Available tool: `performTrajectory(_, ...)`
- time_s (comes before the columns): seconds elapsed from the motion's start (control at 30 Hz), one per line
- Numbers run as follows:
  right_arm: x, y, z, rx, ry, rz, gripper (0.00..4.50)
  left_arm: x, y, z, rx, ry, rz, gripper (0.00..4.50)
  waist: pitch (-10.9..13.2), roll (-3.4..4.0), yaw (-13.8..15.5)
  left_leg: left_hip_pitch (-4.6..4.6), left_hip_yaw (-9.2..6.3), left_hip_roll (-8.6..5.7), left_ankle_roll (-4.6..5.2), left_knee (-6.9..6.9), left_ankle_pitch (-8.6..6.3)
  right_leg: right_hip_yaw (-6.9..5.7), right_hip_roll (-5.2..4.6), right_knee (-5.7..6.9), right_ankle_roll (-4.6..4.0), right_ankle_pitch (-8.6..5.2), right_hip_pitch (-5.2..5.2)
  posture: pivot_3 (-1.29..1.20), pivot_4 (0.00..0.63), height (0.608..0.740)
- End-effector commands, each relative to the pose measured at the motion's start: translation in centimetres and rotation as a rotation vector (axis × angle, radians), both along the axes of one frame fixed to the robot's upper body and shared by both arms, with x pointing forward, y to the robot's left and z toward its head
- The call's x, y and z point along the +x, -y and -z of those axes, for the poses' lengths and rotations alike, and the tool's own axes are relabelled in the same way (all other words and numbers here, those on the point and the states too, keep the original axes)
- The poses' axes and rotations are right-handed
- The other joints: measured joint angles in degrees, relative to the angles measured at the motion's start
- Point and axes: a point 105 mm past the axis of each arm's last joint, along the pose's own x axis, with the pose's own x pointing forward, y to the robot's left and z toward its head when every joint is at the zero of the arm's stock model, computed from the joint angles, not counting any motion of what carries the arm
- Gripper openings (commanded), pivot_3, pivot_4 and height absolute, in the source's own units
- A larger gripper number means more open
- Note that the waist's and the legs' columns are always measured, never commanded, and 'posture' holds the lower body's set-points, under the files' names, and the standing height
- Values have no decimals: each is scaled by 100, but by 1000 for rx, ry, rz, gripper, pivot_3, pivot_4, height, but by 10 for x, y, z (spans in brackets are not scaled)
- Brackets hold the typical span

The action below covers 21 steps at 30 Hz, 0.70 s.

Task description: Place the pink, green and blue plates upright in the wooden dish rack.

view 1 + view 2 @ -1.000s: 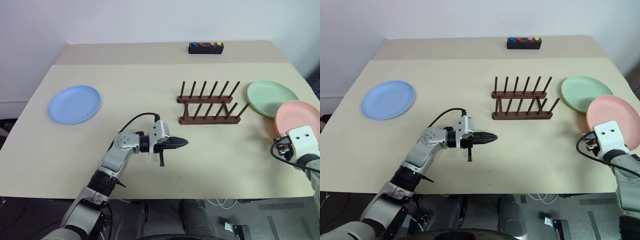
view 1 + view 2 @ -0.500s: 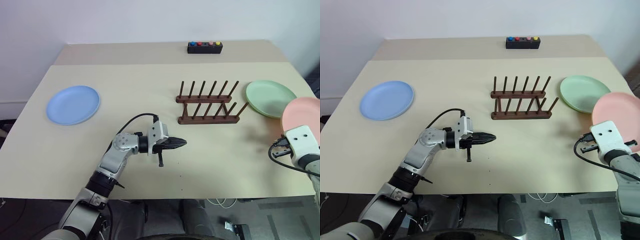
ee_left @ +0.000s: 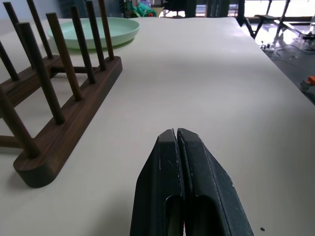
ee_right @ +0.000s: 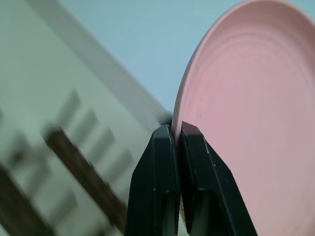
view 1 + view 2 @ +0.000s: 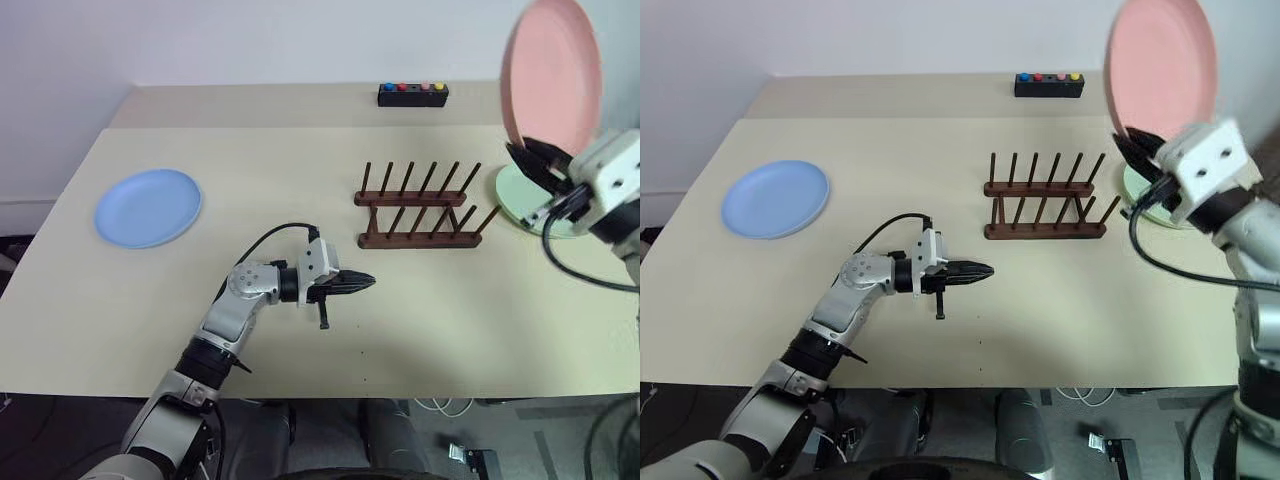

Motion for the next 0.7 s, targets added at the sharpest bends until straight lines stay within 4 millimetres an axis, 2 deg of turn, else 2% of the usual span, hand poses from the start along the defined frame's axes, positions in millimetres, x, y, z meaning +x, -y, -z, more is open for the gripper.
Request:
performTrajectory(0.03,-4,-7,-10,90,-31,-135,68,0,1,-9,-16,46,3,0,1,-1,14,-2,-4,0,0,-1,0,-3,0,0,0,0,0,0,150,740)
performTrajectory(0.13,-1,-12,-10,214,-137,-279,68,0,-4,-10,-18,49,-16,0,0,0,-2,-10,-4,0,2,-2,-1,-3,0,0,0,0,-9,0,150,740)
performTrajectory(0.37,11,4,-16,491,-253,-388,68,-3,-12,-8,-9,45,-54,0,1,5,-11,-15,-2,0,2,-3,-1,-2,0,7,-3,1,-21,0,150,740)
performTrajectory(0.47,11,6,-16,546,-293,-425,68,-3,-14,-8,-6,45,-62,0,0,5,-4,-21,-3,0,2,-2,-1,-3,0,6,-2,1,-26,0,150,740)
performTrajectory(0.7,13,9,-6,548,-349,-439,68,-2,-15,-9,-2,45,-67,0,0,6,-8,-22,-1,0,2,-2,-1,-3,0,8,-2,2,-29,0,150,740)
